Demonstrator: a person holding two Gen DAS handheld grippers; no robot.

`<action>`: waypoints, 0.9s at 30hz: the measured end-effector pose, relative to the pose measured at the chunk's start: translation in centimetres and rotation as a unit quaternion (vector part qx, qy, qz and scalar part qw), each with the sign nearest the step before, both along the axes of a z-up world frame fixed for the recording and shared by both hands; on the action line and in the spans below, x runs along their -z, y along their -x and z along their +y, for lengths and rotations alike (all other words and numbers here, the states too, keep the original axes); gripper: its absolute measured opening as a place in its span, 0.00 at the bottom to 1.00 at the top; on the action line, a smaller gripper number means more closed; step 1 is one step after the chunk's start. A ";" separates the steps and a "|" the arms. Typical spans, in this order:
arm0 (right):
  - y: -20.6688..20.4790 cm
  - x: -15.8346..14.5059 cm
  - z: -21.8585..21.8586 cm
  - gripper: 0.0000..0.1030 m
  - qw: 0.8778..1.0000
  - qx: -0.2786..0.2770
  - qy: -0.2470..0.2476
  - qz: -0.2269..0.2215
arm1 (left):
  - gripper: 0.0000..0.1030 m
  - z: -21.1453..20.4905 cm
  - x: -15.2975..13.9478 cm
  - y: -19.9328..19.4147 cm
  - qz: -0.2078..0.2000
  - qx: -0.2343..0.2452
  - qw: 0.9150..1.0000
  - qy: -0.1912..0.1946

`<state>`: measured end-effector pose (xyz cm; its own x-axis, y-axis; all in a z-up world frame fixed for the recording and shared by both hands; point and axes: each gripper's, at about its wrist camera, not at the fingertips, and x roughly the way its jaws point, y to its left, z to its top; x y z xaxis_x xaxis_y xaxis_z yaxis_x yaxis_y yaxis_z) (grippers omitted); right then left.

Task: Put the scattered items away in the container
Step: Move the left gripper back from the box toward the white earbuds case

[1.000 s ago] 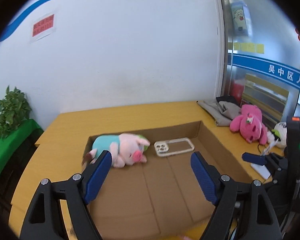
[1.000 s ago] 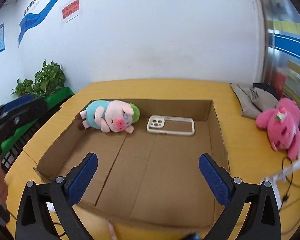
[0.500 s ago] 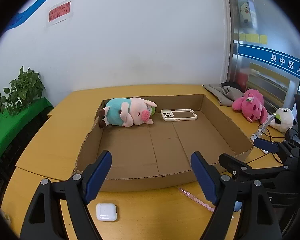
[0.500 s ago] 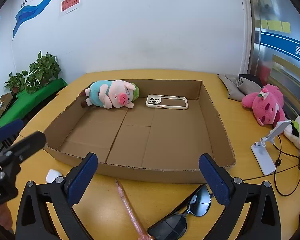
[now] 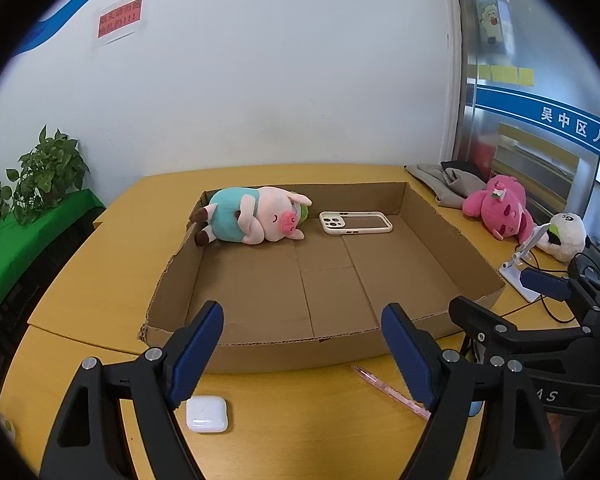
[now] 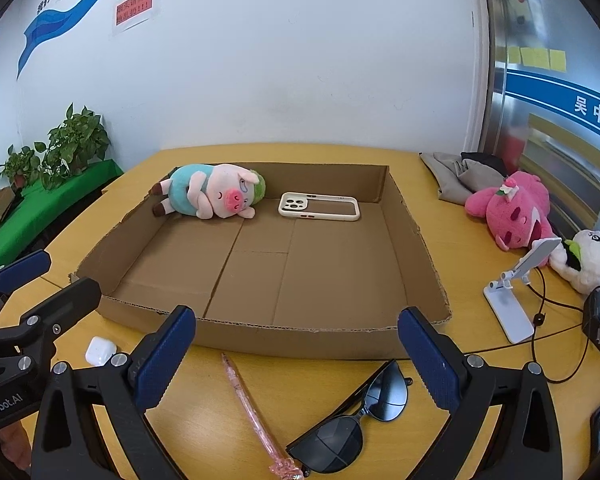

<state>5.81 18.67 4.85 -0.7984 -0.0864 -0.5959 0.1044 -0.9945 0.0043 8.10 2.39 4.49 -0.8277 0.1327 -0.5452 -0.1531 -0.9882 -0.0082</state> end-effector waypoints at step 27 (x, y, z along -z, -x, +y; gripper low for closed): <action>-0.8 0.2 0.3 1.00 1.000 -0.008 -0.006 0.002 | 0.79 -0.4 1.3 -0.1 -0.011 -0.008 1.000 -0.010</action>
